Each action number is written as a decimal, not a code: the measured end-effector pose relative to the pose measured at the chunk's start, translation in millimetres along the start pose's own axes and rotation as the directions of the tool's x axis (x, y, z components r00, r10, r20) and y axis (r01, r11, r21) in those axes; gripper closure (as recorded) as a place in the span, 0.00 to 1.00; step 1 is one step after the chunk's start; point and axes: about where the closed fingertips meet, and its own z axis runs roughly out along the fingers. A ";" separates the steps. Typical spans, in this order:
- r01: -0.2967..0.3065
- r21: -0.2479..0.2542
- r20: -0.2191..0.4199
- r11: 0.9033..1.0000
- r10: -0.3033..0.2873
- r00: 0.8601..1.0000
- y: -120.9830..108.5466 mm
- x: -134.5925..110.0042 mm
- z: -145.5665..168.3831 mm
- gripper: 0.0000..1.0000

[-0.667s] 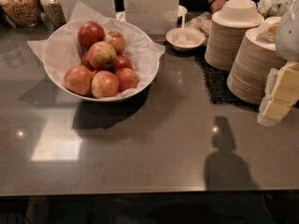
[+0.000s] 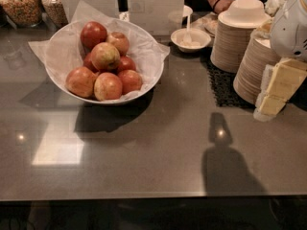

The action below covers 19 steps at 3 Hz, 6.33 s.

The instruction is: Pick apple from white bowl

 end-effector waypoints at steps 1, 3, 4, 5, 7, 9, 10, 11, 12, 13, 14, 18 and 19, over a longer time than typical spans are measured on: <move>0.089 0.002 0.071 0.996 -0.089 0.994 -27.6 -32.1 20.5 0.00; 0.323 -0.011 0.184 0.946 -0.316 0.931 -86.6 -142.5 69.8 0.00; 0.410 -0.008 0.204 0.912 -0.400 0.894 -102.6 -205.1 82.3 0.00; 0.410 -0.008 0.204 0.912 -0.400 0.894 -102.6 -205.1 82.3 0.00; 0.538 0.178 0.357 0.824 -0.563 0.745 -122.4 -271.4 60.6 0.00; 0.607 0.309 0.399 0.732 -0.679 0.615 -135.2 -329.1 26.7 0.00; 0.613 0.307 0.413 0.728 -0.682 0.603 -133.8 -327.4 41.2 0.00; 0.610 0.315 0.460 0.727 -0.679 0.572 -128.1 -326.9 65.0 0.00; 0.612 0.340 0.510 0.714 -0.687 0.518 -122.1 -340.1 84.5 0.00; 0.620 0.362 0.548 0.696 -0.697 0.463 -120.3 -358.9 102.0 0.00; 0.620 0.361 0.548 0.696 -0.696 0.463 -120.2 -359.0 102.3 0.00; 0.635 0.317 0.588 0.705 -0.671 0.452 -110.6 -367.0 126.6 0.19; 0.635 0.317 0.588 0.705 -0.671 0.452 -110.6 -367.0 126.7 0.42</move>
Offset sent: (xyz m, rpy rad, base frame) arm 0.1444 0.1424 -0.0153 0.0974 -0.0706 0.4382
